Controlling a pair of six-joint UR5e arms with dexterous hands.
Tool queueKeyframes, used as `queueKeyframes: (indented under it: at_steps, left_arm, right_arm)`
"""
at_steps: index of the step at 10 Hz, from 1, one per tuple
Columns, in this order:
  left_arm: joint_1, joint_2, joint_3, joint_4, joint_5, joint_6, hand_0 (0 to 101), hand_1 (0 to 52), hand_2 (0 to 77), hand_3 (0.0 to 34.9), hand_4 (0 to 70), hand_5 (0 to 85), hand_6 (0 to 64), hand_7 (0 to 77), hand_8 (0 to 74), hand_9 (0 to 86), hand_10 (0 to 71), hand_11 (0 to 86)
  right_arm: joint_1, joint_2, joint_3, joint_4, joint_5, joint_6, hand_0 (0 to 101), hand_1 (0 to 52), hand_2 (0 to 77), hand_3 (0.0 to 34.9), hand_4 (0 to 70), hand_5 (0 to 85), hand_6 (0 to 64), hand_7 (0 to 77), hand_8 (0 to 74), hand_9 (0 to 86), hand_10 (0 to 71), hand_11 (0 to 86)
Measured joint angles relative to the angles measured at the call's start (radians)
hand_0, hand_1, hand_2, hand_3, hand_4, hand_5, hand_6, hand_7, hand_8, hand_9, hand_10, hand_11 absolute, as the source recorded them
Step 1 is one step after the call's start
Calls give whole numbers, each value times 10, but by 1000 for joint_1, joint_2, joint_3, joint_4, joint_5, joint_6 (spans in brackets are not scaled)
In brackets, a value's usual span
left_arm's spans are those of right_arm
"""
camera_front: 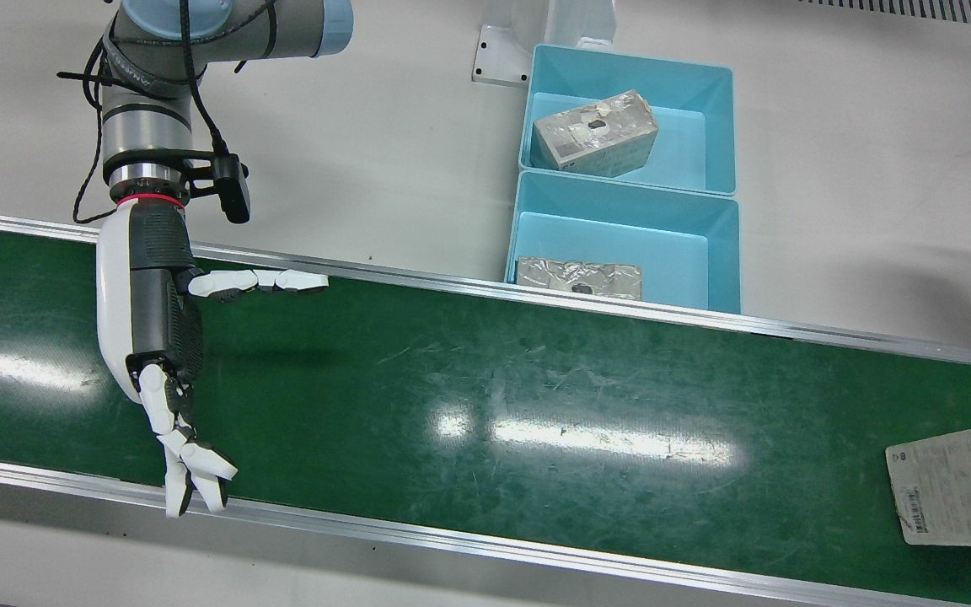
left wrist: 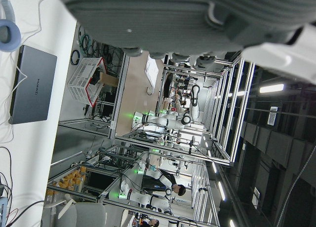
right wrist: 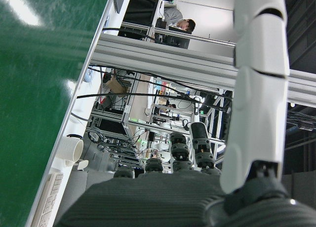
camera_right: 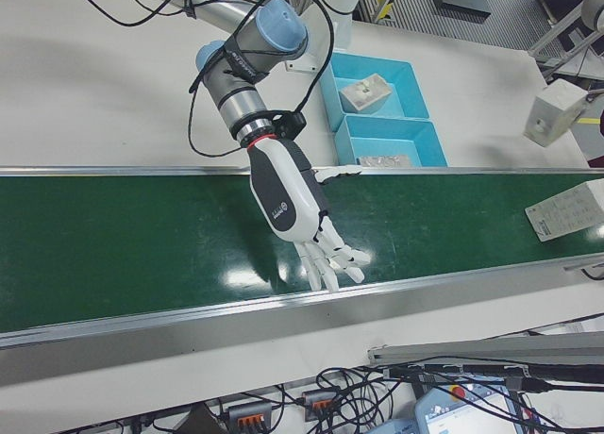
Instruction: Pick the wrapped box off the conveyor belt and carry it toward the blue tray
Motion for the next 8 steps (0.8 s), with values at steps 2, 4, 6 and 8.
queueKeyframes:
  at_steps: [2,4,6,8]
  left_arm:
    - [0,0,0,0,0,0,0,0,5,0,0,5,0,5,5,0,0,5]
    - [0,0,0,0,0,0,0,0,5,0,0,5,0,5,5,0,5,5]
    - [0,0,0,0,0,0,0,0,5,0,0,5,0,0,5,0,0,5]
    - [0,0,0,0,0,0,0,0,5,0,0,11,0,0,5,0,5,5]
  right_arm:
    - [-1,0,0,0,0,-1,478,136,98,56,27,245,49,27,22,16,0,11]
    - [-1,-1,0,0,0,-2,477,136,98,56,27,245,44,38,22,16,0,11]
    - [-2,0,0,0,0,-2,478,136,109,63,33,245,44,38,22,16,0,11]
    - [-3,-1,0,0,0,-2,477,136,109,62,33,245,44,38,22,16,0,11]
